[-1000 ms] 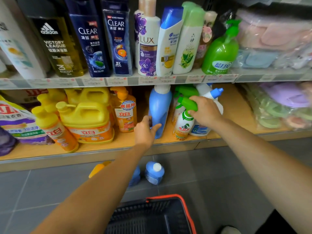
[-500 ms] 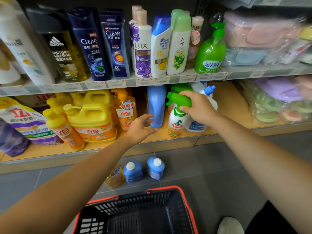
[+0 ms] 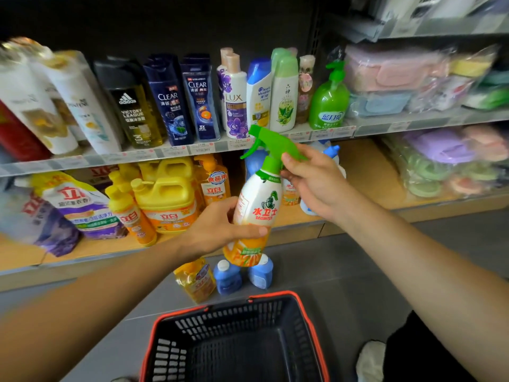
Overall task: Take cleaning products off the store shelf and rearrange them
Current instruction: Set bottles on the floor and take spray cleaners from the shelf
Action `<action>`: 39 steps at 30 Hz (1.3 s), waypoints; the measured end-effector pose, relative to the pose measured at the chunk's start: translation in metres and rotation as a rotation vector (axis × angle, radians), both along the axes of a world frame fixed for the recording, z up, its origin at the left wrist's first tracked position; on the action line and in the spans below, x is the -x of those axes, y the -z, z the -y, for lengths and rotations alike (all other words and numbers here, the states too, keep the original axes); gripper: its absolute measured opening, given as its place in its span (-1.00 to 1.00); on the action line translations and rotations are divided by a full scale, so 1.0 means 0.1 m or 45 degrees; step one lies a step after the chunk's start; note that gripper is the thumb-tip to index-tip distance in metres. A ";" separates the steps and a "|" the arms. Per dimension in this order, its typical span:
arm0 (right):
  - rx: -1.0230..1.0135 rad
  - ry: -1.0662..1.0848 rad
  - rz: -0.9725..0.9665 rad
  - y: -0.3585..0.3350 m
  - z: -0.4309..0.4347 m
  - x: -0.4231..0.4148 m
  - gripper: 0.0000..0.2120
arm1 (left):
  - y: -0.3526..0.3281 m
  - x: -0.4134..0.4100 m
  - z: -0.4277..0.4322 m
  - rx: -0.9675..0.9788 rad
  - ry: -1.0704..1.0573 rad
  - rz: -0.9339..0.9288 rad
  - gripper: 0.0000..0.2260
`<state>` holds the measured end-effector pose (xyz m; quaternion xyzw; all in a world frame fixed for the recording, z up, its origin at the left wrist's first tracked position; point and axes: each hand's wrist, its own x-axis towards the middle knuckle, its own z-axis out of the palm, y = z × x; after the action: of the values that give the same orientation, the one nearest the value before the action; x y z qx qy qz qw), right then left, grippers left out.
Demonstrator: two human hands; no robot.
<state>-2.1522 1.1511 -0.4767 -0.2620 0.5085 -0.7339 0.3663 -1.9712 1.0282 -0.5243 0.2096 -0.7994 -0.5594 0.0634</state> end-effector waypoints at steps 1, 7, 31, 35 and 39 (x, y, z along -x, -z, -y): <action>0.037 -0.038 0.066 0.02 -0.03 -0.09 -0.81 | -0.05 -0.05 -0.03 -0.005 -0.018 0.017 -0.41; -0.103 -0.086 0.290 0.23 -0.11 -0.56 -0.79 | -0.07 -0.32 -0.30 0.458 -0.308 0.111 -0.44; -0.133 -0.354 0.485 0.52 -0.17 -0.65 -0.61 | 0.28 -0.53 -0.44 -0.855 0.132 0.172 -0.54; -0.184 -0.275 0.460 0.55 -0.14 -0.65 -0.54 | 0.34 -0.47 -0.51 -0.542 -0.039 0.135 -0.49; -0.249 -0.168 0.401 0.59 -0.11 -0.70 -0.47 | 0.35 -0.46 -0.55 -0.240 -0.161 0.119 -0.42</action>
<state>-2.0820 1.1624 -0.5359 -0.1398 0.4956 -0.6873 0.5122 -1.9253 1.0836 -0.5595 0.2905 -0.7306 -0.6166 0.0412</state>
